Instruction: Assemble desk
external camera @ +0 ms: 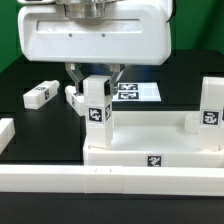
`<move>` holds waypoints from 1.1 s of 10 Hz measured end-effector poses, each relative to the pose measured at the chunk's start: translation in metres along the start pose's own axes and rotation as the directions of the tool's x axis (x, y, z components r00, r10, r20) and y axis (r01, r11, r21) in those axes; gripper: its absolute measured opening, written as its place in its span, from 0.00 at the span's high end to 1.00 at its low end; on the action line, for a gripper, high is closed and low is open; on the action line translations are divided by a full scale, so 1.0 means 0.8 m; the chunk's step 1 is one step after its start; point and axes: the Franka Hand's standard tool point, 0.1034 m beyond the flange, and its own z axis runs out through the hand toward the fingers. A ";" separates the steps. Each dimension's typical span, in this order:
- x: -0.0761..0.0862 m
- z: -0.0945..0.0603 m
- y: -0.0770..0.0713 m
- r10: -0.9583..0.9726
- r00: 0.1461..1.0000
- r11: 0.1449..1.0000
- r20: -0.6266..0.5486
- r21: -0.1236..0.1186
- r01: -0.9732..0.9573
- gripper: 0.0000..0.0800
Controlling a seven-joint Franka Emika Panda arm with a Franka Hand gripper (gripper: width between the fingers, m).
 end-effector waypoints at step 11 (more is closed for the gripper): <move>0.002 0.001 -0.004 0.788 0.615 0.614 0.020 0.041 -0.788 0.64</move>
Offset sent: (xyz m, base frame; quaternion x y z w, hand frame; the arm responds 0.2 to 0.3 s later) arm -0.0094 0.0053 -0.0068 0.0106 0.0000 0.2856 0.9583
